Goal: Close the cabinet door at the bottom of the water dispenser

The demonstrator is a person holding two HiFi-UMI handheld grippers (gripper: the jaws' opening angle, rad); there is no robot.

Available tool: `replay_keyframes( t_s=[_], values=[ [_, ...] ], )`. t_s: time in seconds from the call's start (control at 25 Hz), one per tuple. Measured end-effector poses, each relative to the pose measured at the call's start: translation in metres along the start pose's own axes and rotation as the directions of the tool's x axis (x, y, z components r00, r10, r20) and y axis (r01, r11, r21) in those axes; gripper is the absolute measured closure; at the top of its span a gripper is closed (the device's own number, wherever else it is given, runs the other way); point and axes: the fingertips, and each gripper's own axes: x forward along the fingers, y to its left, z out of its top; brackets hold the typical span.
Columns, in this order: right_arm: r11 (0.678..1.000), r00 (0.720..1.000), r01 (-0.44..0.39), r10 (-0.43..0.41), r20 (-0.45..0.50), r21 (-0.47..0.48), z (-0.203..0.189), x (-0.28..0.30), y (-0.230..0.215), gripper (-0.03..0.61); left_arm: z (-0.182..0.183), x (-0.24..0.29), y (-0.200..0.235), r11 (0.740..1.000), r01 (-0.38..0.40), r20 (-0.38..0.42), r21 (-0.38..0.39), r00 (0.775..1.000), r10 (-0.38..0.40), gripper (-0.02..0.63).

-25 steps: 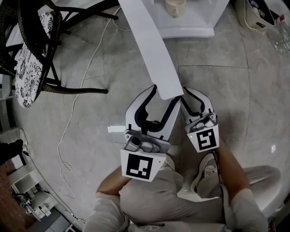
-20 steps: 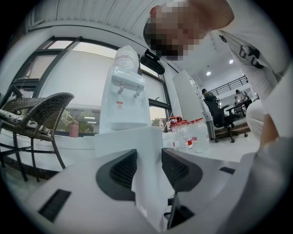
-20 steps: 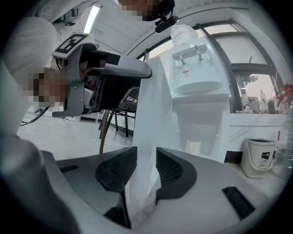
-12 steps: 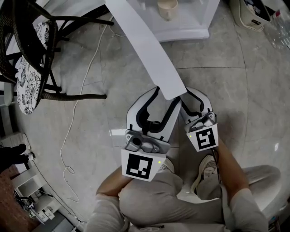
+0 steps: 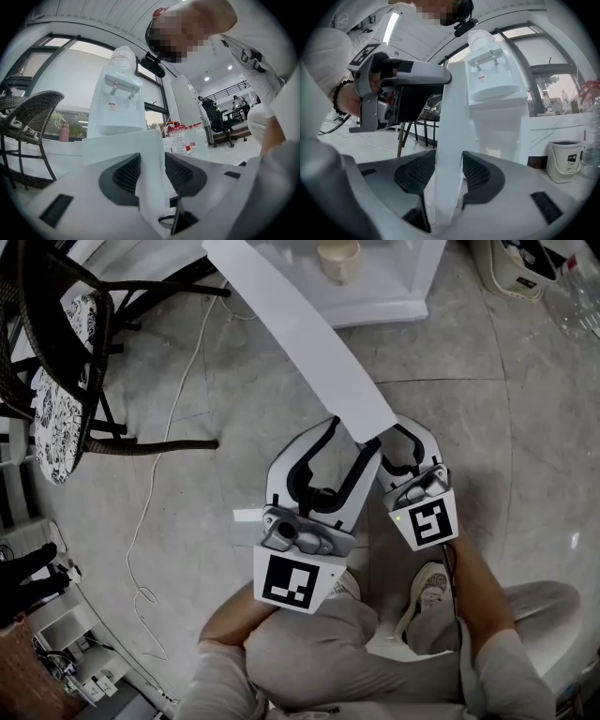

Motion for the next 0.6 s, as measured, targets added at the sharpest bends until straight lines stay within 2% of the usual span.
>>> replay_keyframes(
  t_s=[0.48, 0.6],
  values=[
    [0.988, 0.988, 0.155, -0.155, 0.018, 0.009, 0.007, -0.007, -0.074, 0.393, -0.002, 0.057, -0.025, 0.993, 0.114, -0.002, 0.026, 0.994, -0.114, 0.448],
    [0.983, 0.983, 0.184, -0.184, 0.017, 0.006, 0.007, -0.008, -0.091, 0.393, -0.006, 0.060, -0.021, 0.994, 0.104, -0.012, 0.023, 0.995, -0.103, 0.450]
  ],
)
